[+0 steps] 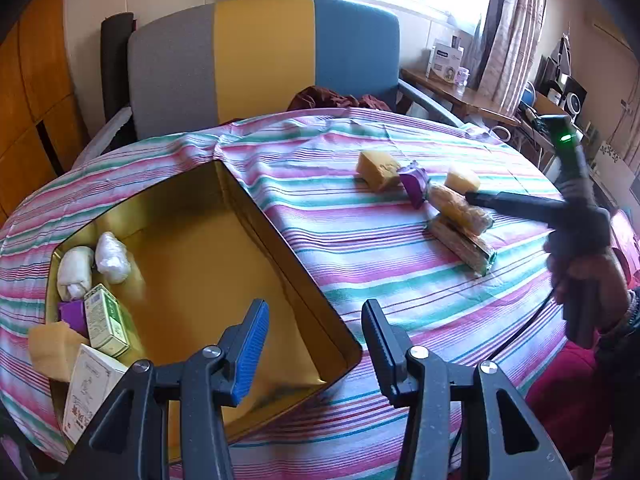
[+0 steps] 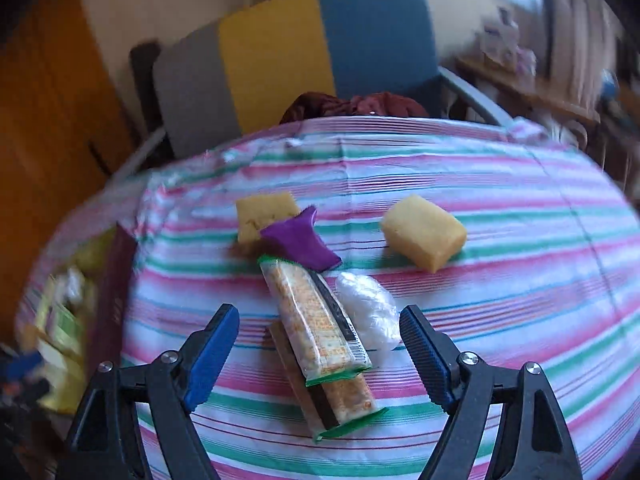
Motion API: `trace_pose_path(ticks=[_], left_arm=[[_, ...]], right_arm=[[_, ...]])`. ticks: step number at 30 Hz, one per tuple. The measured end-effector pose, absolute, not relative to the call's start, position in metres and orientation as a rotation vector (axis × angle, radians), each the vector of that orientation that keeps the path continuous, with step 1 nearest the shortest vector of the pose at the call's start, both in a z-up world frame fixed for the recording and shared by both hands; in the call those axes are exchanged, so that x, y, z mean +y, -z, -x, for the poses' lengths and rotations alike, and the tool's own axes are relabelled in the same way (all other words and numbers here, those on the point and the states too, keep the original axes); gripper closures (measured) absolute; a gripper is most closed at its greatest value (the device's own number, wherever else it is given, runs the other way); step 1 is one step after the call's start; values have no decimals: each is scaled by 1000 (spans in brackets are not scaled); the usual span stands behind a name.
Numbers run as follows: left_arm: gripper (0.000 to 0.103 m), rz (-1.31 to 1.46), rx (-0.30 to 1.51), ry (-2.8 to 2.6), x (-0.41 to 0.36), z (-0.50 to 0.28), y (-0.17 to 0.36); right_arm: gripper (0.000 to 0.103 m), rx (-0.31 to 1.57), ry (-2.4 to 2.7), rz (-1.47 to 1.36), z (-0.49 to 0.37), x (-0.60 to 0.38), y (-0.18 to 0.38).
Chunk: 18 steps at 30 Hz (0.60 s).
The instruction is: Organize objects
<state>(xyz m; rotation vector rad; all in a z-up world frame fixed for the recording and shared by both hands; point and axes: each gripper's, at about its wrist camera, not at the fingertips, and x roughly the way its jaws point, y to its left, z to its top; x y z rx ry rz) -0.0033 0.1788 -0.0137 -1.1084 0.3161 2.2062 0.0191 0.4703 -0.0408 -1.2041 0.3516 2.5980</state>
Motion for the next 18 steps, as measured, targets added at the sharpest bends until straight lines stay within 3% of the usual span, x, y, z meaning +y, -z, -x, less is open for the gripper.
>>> trace_pose_path(ticks=[1, 2, 3, 4, 6, 13, 18], left_arm=[[54, 1110, 316, -2202, 180, 3, 14], [54, 1112, 317, -2198, 180, 2, 15], [54, 1113, 320, -2193, 182, 1, 16], [54, 1111, 320, -2192, 182, 1, 15], [54, 1105, 321, -2187, 182, 1, 14], [55, 1085, 333, -2165, 193, -1, 10], [55, 1069, 347, -2110, 219, -1, 8]], right_arm=[[22, 285, -2582, 1238, -15, 466, 48], [33, 237, -2568, 1285, -11, 463, 55], [64, 189, -2538, 1336, -6, 461, 64], [70, 158, -2496, 1366, -5, 463, 70], [77, 272, -2450, 1339, -11, 481, 70], [78, 725, -2347, 1207, -46, 544, 63], [79, 909, -2309, 1102, -62, 561, 54]])
